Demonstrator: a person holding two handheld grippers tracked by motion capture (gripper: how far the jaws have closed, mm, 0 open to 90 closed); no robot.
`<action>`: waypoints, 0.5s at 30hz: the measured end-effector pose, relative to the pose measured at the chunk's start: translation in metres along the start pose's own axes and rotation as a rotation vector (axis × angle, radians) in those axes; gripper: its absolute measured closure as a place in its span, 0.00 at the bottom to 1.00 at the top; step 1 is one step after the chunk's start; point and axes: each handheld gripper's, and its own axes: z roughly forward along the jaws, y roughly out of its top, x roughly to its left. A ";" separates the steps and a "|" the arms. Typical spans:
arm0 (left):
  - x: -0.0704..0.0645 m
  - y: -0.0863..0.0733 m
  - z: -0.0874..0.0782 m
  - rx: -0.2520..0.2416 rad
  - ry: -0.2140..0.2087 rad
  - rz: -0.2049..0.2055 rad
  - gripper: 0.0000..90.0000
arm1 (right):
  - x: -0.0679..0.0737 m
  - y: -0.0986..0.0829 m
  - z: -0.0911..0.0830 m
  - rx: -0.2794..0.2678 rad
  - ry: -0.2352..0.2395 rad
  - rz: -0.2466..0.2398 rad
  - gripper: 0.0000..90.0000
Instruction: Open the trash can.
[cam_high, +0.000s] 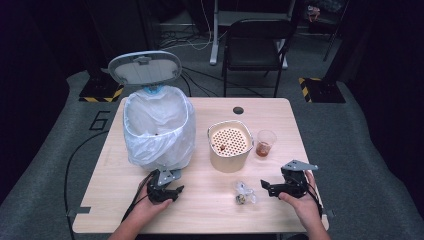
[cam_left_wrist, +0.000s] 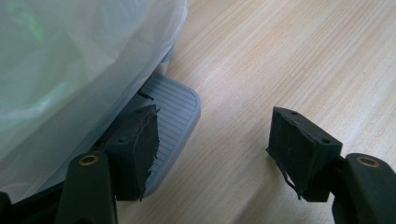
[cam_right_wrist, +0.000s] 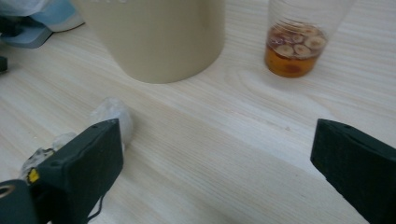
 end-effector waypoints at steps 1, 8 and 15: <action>0.000 0.000 0.000 0.000 0.001 0.000 0.37 | 0.003 0.000 0.000 -0.004 0.005 -0.025 0.03; -0.002 0.000 0.000 0.002 0.001 0.000 0.37 | 0.026 0.005 0.000 -0.038 0.027 -0.125 0.16; -0.001 0.000 0.000 0.000 -0.001 -0.001 0.37 | 0.039 0.005 0.001 -0.027 0.068 -0.166 0.17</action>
